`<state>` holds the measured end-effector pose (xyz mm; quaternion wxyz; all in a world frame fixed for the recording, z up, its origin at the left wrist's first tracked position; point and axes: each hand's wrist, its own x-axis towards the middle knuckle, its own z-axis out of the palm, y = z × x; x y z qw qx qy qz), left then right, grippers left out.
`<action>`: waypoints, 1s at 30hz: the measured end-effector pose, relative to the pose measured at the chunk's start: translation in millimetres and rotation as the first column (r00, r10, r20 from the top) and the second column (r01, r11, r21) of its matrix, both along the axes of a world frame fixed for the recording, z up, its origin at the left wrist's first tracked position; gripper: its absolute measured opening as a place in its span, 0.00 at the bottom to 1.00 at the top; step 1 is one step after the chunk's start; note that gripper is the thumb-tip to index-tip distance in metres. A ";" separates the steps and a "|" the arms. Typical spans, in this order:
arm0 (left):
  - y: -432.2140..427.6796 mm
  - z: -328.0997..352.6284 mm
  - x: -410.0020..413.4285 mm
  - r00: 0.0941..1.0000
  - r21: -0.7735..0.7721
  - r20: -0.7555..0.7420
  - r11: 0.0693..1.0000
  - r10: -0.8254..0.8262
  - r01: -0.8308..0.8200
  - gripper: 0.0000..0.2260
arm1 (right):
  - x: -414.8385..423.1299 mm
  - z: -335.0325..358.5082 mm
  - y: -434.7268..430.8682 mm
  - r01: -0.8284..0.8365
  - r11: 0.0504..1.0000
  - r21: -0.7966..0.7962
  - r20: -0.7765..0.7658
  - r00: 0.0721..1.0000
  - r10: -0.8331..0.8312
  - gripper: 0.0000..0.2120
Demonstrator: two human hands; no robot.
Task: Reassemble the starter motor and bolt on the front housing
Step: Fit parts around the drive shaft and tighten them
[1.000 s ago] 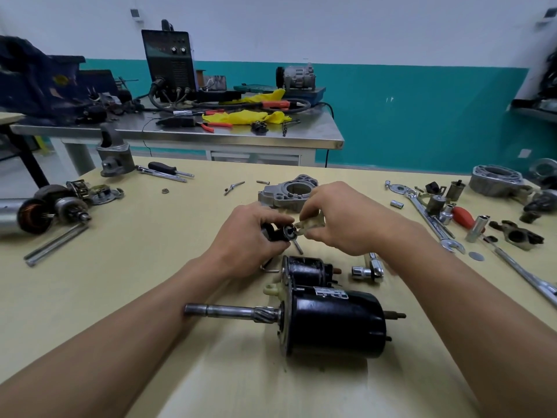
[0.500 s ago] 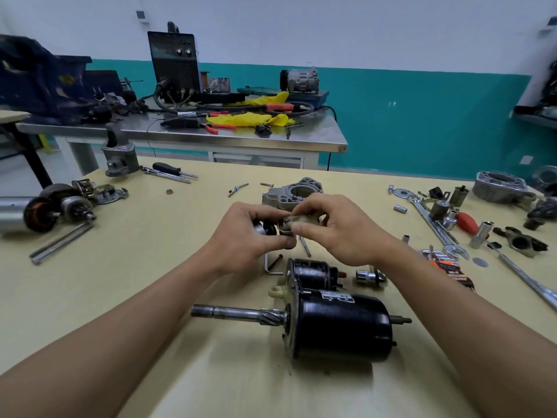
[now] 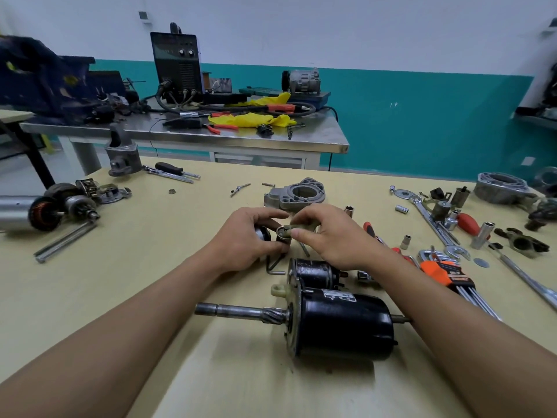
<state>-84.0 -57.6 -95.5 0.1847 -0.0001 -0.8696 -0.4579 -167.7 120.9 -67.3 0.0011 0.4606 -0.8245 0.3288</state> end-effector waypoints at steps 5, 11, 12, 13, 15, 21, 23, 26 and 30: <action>-17.5 5.0 1.9 0.997 -0.104 0.066 0.994 0.030 -0.023 0.32 | -4.2 -1.9 0.8 0.068 0.998 0.006 -0.090 0.994 -0.068 0.11; -45.6 3.7 5.2 0.978 -0.164 0.120 0.975 0.172 -0.152 0.27 | -4.7 -2.5 2.8 0.094 0.994 0.052 -0.127 0.988 -0.086 0.14; -45.4 3.1 5.1 0.976 -0.164 0.120 0.973 0.181 -0.160 0.26 | -4.0 -1.6 3.3 0.099 0.994 0.055 -0.145 0.985 -0.090 0.15; -44.2 2.8 4.8 0.975 -0.162 0.117 0.972 0.188 -0.168 0.25 | -3.1 0.4 4.0 0.105 0.993 0.050 -0.167 0.981 -0.096 0.16; -40.5 2.1 5.0 0.975 -0.124 0.102 0.975 0.198 -0.185 0.24 | -1.7 7.7 6.3 0.115 0.993 0.006 -0.197 0.974 -0.111 0.17; -55.8 11.0 -7.3 0.946 0.198 0.046 0.926 0.319 -0.322 0.18 | -2.0 42.5 20.9 0.153 0.963 -0.223 -0.168 0.967 -0.192 0.05; -77.1 18.5 -21.2 0.904 0.122 0.037 0.896 0.426 -0.427 0.16 | -1.7 53.2 26.8 0.184 0.940 -0.286 -0.220 0.942 -0.252 0.06; -110.9 21.4 -48.6 0.862 -0.235 0.085 0.851 0.500 -0.471 0.15 | -5.1 66.7 36.8 0.255 0.899 -0.355 -0.261 0.897 -0.357 0.07; -139.8 13.2 -86.8 0.846 -0.579 0.210 0.760 0.489 -0.296 0.17 | -22.2 74.6 51.7 0.344 0.880 -0.327 -0.244 0.869 -0.430 0.07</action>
